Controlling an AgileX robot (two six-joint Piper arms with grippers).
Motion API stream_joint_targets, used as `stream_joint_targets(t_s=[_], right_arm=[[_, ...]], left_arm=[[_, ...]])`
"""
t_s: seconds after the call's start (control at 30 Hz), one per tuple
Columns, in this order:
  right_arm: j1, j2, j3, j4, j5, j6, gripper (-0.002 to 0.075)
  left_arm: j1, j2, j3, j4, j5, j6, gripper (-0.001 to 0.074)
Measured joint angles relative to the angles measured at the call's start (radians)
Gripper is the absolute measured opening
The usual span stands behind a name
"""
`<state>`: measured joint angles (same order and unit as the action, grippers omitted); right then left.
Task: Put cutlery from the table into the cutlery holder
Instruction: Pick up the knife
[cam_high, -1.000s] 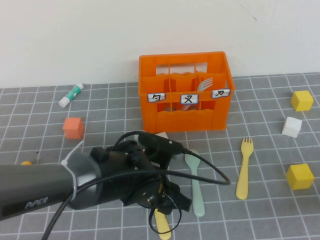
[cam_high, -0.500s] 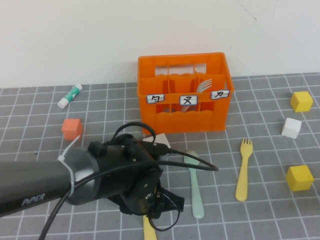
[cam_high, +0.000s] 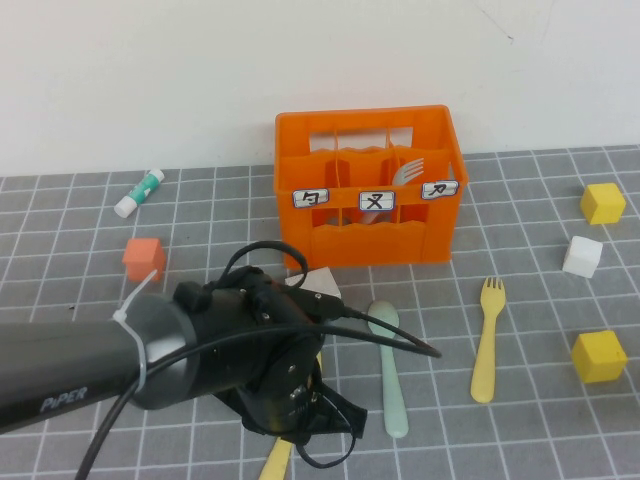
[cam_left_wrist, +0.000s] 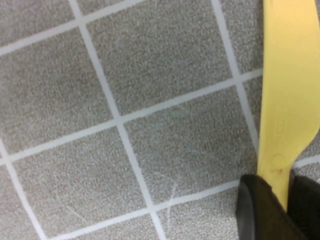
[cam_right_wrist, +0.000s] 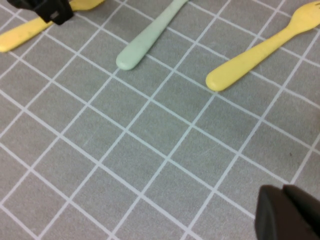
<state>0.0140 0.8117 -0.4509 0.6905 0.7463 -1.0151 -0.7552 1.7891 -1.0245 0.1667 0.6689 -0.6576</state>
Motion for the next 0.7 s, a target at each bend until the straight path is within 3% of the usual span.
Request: stream_joint_targets(t_s=[0.43,0.7], right_arm=[[0.000,0.000,0.000,0.000,0.000,0.000,-0.0003],[0.000,0.000,0.000,0.000,0.000,0.000,-0.0003]], left_arm=[[0.000,-0.160,0.022,0.031,0.059,-0.032,0.0093],[0.000,-0.359,0.024,0.092,-0.130,-0.032,0.0093]])
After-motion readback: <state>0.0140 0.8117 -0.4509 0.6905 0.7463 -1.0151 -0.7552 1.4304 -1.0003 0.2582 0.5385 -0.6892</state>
